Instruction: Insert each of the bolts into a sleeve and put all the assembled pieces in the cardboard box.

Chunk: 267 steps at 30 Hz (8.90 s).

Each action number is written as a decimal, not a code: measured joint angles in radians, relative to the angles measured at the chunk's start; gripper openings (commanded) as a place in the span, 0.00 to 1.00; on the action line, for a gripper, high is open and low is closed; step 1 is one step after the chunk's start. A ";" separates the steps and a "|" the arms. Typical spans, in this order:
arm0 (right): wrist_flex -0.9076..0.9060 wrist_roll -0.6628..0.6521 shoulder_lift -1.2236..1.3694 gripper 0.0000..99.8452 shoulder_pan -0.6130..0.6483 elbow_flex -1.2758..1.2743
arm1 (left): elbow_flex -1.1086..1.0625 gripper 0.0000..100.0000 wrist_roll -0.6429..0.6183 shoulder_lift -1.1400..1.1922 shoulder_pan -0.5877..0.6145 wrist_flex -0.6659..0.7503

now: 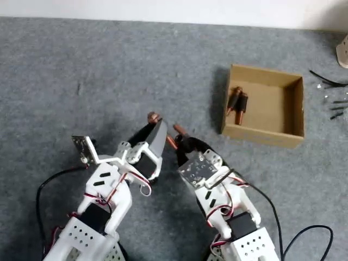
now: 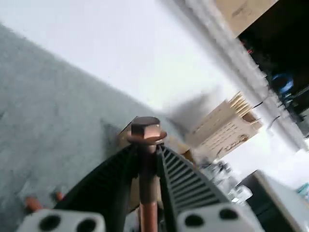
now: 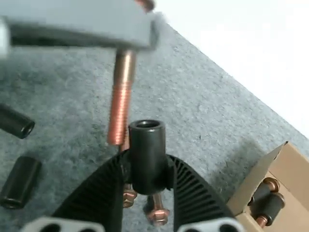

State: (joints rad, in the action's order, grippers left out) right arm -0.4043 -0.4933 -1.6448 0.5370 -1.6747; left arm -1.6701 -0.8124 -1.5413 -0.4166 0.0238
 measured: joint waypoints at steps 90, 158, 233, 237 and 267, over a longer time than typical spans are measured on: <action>0.034 0.081 0.000 0.00 0.041 0.000 | -0.009 0.01 -0.009 0.000 0.060 0.038; 0.080 0.087 0.002 0.00 0.000 0.000 | 0.199 0.01 -0.146 0.460 -0.009 0.137; 0.133 0.126 0.003 0.00 -0.232 -0.002 | 0.298 0.26 0.170 0.470 0.181 -0.344; 0.144 0.170 0.003 0.00 -0.296 -0.002 | 0.298 0.16 0.445 0.470 0.187 -0.345; 0.009 0.347 0.423 0.00 -0.514 0.410 | 0.270 0.01 0.829 0.470 0.295 -0.345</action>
State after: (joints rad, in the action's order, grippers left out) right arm -0.3951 -0.1465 -1.2213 0.0230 -1.2651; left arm -1.4001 0.0161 -1.0717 -0.1220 -0.3214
